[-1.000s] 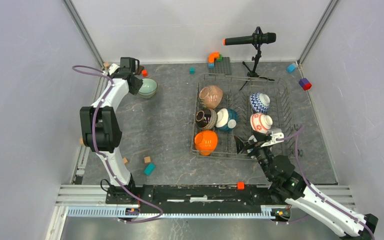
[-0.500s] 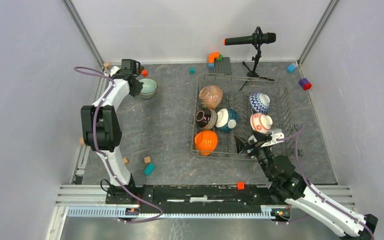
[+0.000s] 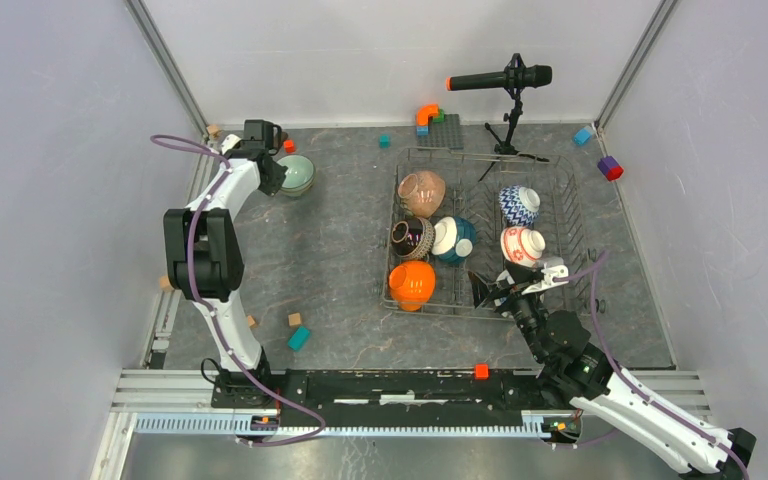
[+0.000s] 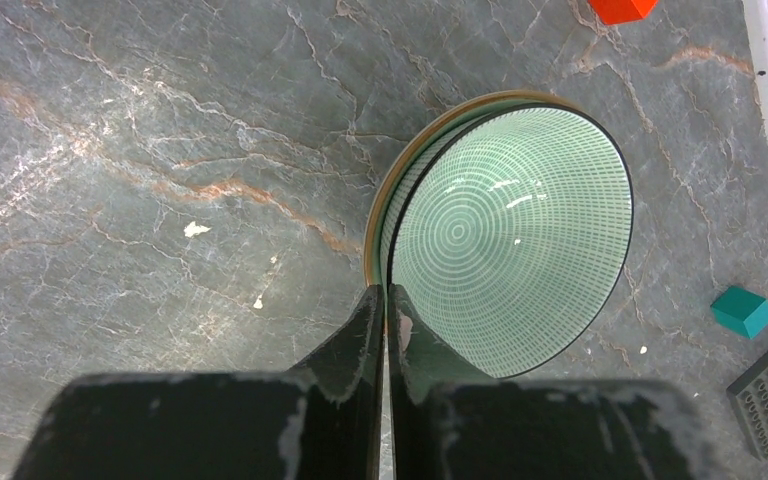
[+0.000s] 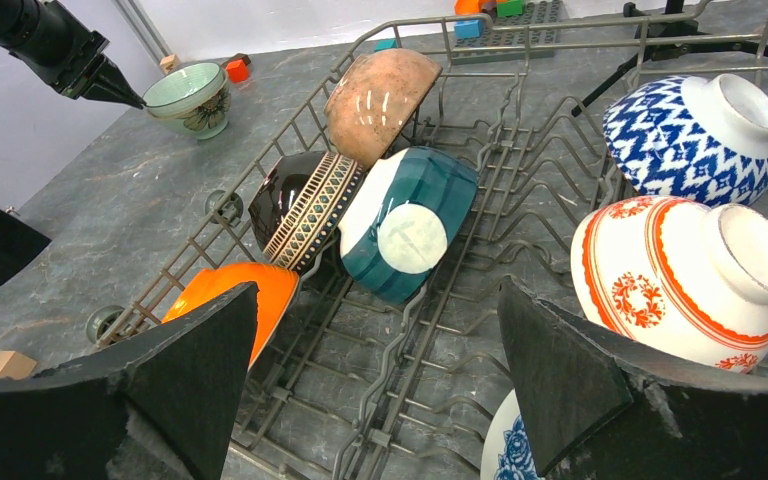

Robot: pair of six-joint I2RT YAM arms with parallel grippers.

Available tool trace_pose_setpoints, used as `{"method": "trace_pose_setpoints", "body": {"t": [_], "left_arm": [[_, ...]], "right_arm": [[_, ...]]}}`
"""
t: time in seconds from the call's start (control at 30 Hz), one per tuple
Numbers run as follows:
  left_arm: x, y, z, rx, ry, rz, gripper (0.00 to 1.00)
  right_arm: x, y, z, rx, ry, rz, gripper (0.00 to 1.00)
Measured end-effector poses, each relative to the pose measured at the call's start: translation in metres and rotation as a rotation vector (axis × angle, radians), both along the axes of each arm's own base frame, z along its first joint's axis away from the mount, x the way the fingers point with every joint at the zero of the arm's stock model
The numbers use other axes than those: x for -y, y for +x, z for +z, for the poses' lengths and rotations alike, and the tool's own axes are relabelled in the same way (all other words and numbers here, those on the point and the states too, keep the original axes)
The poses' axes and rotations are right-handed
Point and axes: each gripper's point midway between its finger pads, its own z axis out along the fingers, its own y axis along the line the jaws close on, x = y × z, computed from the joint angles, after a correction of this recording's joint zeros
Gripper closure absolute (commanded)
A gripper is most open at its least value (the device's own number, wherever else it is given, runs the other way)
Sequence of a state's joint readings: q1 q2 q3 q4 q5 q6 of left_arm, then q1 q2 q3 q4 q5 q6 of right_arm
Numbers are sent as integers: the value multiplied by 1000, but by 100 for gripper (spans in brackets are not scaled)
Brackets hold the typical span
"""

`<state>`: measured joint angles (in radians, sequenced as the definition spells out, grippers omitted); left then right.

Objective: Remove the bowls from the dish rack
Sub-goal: Place the bowl with the bowl.

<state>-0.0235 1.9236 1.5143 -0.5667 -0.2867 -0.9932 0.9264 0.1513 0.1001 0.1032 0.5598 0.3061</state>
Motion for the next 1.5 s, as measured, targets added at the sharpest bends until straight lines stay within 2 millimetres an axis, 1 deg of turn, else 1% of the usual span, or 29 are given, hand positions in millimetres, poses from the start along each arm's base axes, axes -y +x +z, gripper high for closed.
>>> {"method": "trace_pose_setpoints", "body": {"t": [0.1,0.17,0.37,0.47,0.53,0.6,0.73,0.87,0.93,1.03,1.1,1.13,1.17,1.2,1.23,1.33,1.4,1.43,1.5], "left_arm": [[0,0,-1,0,0,0,91],[0,0,-1,1,0,1,88],[0,-4,-8,-3,-2,-1,66],[1,-10,-2,3,-7,-6,52],[3,-16,9,27,-19,-12,42],[5,-24,27,65,-30,-21,34],[11,-43,75,184,-51,-44,20],[21,-65,117,298,-29,-89,11],[33,-77,132,341,6,-135,8],[66,-88,146,386,52,-250,11],[81,-84,148,404,66,-305,15],[84,-78,147,404,77,-322,18],[86,-70,144,397,89,-334,23],[87,-60,140,386,100,-340,31],[89,-49,136,376,111,-349,42],[94,-3,122,346,155,-379,66],[96,23,110,324,183,-401,79],[97,33,104,313,193,-409,86],[96,50,94,295,216,-425,93]], "right_arm": [[0,0,0,0,0,0,6],[0,0,0,0,0,0,6],[0,0,-1,-3,-4,0,3],[-1,0,-3,-8,-12,0,2],[-1,1,-5,-13,-18,0,2],[-1,1,-6,-19,-26,0,2],[-2,1,-2,-22,-31,0,2],[-2,2,10,-6,-18,3,2],[-4,2,13,-4,-26,8,3],[-11,3,19,-7,-53,32,3],[-16,4,27,-8,-70,51,3],[-20,4,30,-8,-75,62,3],[-23,5,34,-8,-80,72,3],[-26,5,38,-7,-82,85,4],[-29,5,39,-6,-84,93,4],[-32,4,36,-14,-97,112,4],[-32,4,35,-14,-103,113,4],[-31,3,36,-11,-105,113,4],[-29,3,37,-5,-110,110,4]]}}
